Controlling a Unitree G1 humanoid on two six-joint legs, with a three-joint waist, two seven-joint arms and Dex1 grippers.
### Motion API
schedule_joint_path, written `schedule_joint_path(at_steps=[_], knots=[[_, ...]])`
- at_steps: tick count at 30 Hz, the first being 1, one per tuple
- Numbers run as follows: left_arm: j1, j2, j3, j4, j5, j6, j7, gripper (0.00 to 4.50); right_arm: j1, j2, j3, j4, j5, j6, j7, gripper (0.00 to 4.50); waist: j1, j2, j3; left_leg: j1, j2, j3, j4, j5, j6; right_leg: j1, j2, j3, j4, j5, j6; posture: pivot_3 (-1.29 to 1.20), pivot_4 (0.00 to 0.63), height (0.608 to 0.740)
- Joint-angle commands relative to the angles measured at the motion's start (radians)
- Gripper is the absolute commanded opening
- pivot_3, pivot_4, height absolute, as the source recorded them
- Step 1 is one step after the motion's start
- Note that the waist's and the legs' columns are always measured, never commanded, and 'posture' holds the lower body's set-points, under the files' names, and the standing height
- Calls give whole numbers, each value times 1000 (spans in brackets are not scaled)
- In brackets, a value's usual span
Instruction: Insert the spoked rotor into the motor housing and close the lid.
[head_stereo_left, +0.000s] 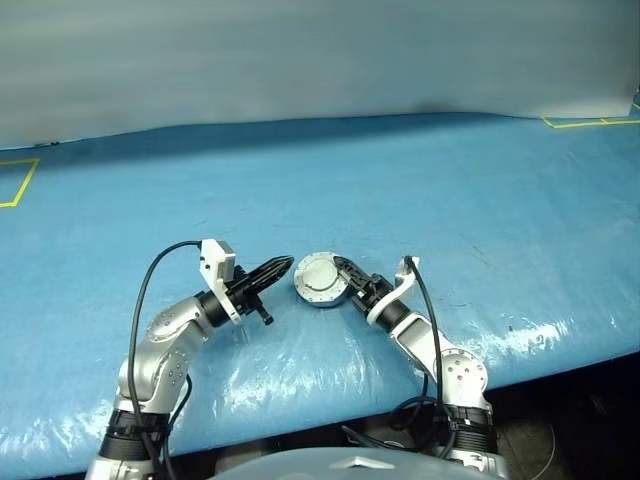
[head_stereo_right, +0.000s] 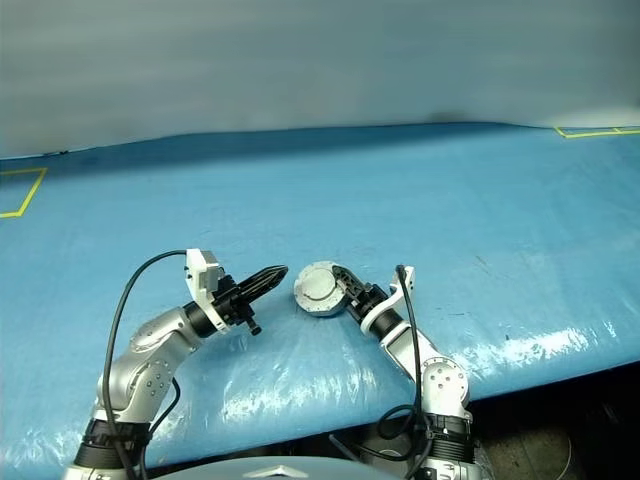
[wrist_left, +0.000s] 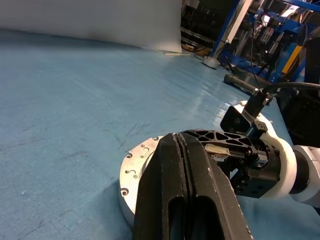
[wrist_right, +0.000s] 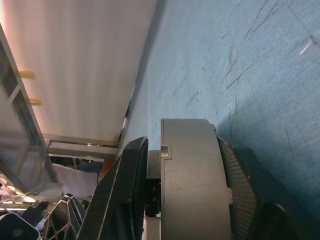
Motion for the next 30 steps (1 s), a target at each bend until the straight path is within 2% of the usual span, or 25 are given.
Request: schedule_joint_path(at_steps=[1,7,13,19,30], knots=[[-7,-15,14,-37,-16,-5,20,0,-13,43,-4,-42,5,-11,-63,1704,0,0,0,0,0,0,0,0,0,0,0,0,0,1,0,0,150,740],[-10,-41,64,-45,-87,30,52,0,-34,61,-34,-63,106,-21,-98,1704,2,0,1,0,0,1,0,0,0,0,0,0,0,1,0,0,150,740],[24,-49,137,-112,-243,67,37,0,-51,72,-20,-89,173,-24,-103,1704,1,-1,2,-4,0,2,0,0,0,-4,0,2,0,2,2,0,150,740],[100,-21,162,-146,-213,75,96,0,-82,71,22,-112,227,-15,-103,1704,-3,-1,2,-4,0,9,-2,0,0,-9,1,9,0,3,4,0,150,740],[109,-26,138,-161,-185,64,138,0,-80,6,56,-110,139,-33,-96,1704,1,-3,3,-4,-1,12,-2,0,1,-10,1,12,0,4,5,0,150,740]])
